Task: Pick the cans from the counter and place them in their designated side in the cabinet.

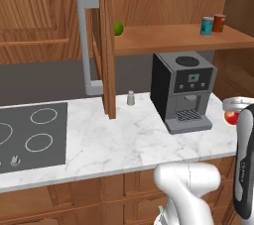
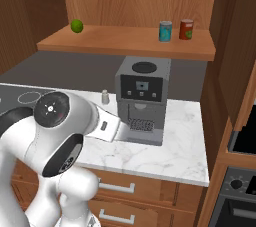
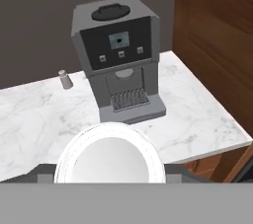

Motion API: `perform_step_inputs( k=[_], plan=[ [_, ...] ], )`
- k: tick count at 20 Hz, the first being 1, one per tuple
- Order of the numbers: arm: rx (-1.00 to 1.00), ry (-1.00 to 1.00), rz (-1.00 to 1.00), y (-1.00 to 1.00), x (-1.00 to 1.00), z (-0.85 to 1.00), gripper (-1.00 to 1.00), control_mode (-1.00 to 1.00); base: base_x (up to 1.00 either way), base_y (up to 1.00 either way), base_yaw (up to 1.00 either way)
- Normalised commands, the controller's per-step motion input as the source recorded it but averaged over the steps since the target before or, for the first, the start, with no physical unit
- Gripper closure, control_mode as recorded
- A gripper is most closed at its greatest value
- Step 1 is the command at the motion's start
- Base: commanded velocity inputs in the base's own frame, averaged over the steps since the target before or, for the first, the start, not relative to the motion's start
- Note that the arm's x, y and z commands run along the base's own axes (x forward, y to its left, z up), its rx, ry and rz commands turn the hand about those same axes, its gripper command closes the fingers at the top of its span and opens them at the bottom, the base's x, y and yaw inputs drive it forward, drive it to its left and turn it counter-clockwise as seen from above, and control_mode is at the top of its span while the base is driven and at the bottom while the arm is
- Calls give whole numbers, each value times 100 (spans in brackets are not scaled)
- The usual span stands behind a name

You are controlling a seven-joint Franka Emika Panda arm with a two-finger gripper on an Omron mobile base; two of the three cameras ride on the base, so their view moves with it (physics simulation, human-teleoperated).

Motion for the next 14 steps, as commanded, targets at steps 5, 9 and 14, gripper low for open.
perform_step_inputs(
  k=[5, 9, 14],
  plan=[
    [0, 0, -2, 5, -1, 29, 100, -100, 0, 0, 0],
    [0, 0, -1, 4, -1, 28, 100, -100, 0, 0, 0],
    [0, -2, -1, 0, -7, 28, 100, -100, 0, 0, 0]
  ],
)
